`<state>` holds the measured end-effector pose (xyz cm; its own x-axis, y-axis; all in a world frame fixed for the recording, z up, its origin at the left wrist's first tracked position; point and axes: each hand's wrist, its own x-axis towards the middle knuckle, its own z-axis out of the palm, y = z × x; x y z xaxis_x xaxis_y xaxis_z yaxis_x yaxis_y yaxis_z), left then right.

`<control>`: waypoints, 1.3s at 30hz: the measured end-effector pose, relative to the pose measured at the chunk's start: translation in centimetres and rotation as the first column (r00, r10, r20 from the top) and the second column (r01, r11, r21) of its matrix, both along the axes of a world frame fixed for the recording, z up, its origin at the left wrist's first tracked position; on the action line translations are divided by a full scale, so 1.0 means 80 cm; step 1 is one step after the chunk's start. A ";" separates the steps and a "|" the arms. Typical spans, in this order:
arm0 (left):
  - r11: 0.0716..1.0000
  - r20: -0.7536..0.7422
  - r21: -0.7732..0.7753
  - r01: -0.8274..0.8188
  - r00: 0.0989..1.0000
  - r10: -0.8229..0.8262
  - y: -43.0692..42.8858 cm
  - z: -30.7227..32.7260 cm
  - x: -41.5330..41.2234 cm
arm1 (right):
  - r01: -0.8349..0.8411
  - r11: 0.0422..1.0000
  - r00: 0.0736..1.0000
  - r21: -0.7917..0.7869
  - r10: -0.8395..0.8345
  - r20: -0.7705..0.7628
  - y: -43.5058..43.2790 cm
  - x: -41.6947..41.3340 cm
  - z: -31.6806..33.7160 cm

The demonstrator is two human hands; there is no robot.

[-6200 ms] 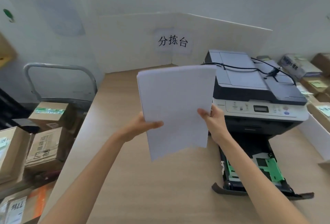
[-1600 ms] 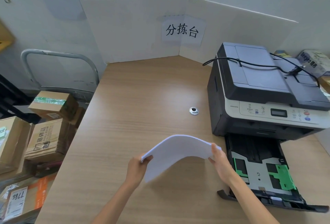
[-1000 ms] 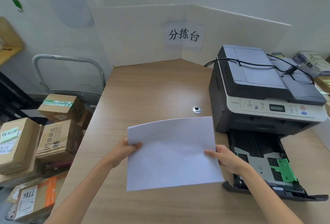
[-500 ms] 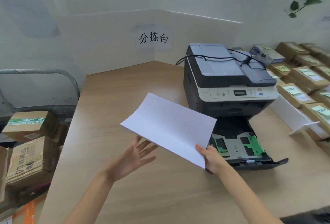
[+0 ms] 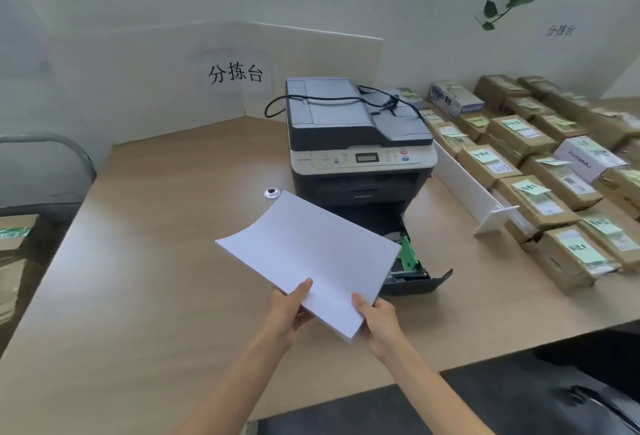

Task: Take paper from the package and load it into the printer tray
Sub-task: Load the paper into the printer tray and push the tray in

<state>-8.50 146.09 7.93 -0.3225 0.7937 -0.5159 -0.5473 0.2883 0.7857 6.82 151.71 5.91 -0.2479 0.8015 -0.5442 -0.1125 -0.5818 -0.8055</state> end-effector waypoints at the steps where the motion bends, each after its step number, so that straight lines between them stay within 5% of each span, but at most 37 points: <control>1: 0.999 0.003 -0.016 -0.030 1.000 0.030 0.003 -0.002 0.020 | 0.005 1.000 1.000 0.001 -0.005 -0.001 0.000 0.016 0.001; 9: 0.999 0.006 -0.050 -0.021 1.000 0.021 0.031 -0.010 0.082 | -0.174 0.984 0.974 -0.035 0.167 -0.150 0.028 0.123 0.014; 16: 0.948 0.041 -0.042 0.315 0.949 -0.313 0.061 -0.019 0.059 | -0.148 0.963 0.910 -0.225 0.044 -0.412 0.121 0.214 0.020; 19: 0.888 0.056 -0.070 0.455 0.890 -0.452 0.086 -0.028 0.045 | -0.248 0.943 0.941 -0.222 0.181 -0.285 0.155 0.220 0.009; 22: 0.831 0.058 -0.112 0.544 0.839 -0.541 0.116 -0.031 0.040 | -0.417 0.901 0.906 -0.115 0.422 0.019 0.178 0.205 0.001; 29: 0.794 0.007 -0.266 0.546 0.825 -0.565 0.186 -0.059 0.035 | -0.436 0.897 0.845 -0.080 0.438 0.307 0.230 0.162 -0.022; 35: 0.900 -0.095 -0.305 0.311 0.931 -0.354 0.216 -0.080 0.049 | -0.320 0.940 0.881 -0.116 0.340 0.328 0.258 0.151 -0.049; 39: 0.890 -0.067 -0.401 0.218 0.962 -0.266 0.243 -0.099 0.051 | -0.275 0.943 0.889 -0.190 0.324 0.323 0.280 0.145 -0.074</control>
